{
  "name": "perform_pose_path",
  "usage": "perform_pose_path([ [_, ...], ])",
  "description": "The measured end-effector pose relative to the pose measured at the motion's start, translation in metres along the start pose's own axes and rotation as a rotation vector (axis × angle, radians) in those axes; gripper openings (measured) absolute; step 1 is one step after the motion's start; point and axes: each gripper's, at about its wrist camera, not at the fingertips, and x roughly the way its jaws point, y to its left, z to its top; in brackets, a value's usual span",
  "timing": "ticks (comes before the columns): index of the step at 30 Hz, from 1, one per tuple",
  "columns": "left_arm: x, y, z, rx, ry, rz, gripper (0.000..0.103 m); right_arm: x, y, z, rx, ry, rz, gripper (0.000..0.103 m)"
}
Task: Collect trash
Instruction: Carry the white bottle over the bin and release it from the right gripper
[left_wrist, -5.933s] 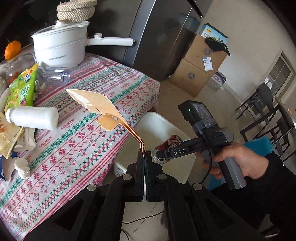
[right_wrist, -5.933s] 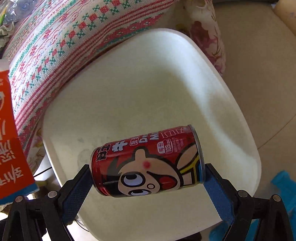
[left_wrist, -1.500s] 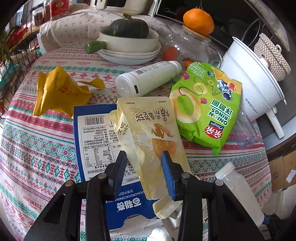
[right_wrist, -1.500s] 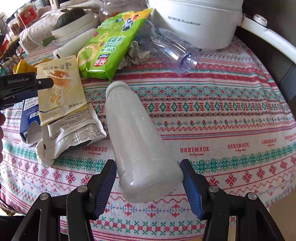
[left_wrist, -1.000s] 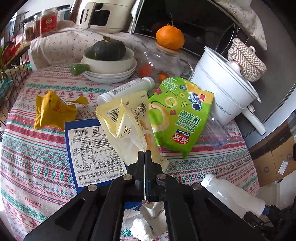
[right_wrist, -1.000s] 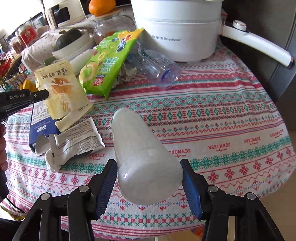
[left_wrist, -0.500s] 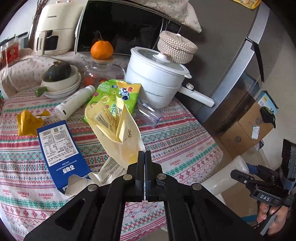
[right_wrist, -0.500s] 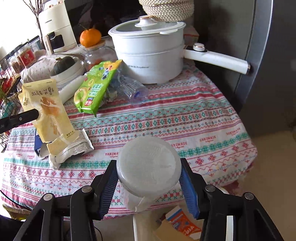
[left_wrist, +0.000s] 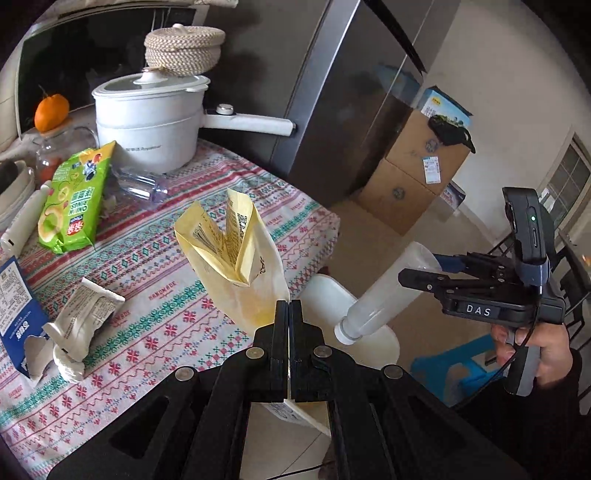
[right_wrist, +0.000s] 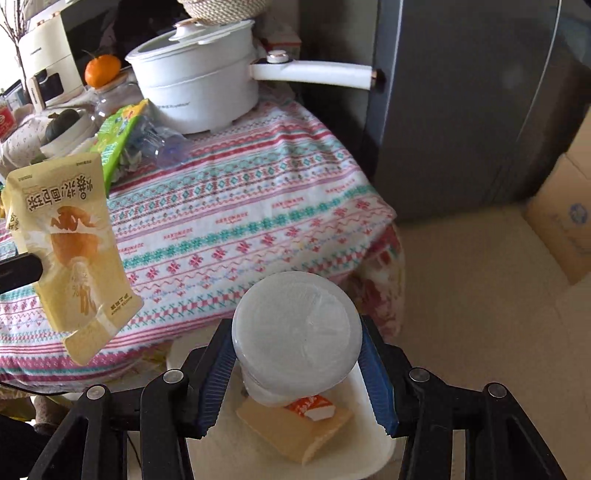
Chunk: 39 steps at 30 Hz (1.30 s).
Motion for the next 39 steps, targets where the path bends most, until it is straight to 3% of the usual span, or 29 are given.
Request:
perform_pose_path([
  [6,0.044,-0.043,-0.029,0.126,0.089,-0.029,0.000,0.024,-0.029,-0.023,0.042,0.089,-0.049,0.056],
  [14,0.098,-0.057,-0.057,0.200,0.158,-0.008,0.000,0.027,-0.043,-0.034,0.061,0.111,-0.052,0.056],
  [21,0.114,-0.058,-0.061,0.222,0.224,0.037,0.002,0.029,-0.046,-0.034,0.066,0.119,-0.048,0.056],
  [23,0.115,-0.058,-0.062,0.226,0.246,0.050,0.012,0.029,-0.045,-0.034,0.064,0.120,-0.047,0.056],
  [25,0.112,-0.057,-0.063,0.226,0.245,0.068,0.043,0.029,-0.043,-0.033,0.061,0.119,-0.046,0.056],
  [27,0.105,-0.055,-0.061,0.224,0.222,0.087,0.056,0.030,-0.040,-0.032,0.056,0.119,-0.048,0.056],
  [34,0.078,-0.039,-0.054,0.210,0.181,0.173,0.070,0.047,-0.023,-0.026,0.027,0.156,-0.064,0.056],
  [39,0.059,-0.017,-0.053,0.168,0.166,0.226,0.075,0.067,-0.007,-0.021,0.006,0.204,-0.067,0.056],
])
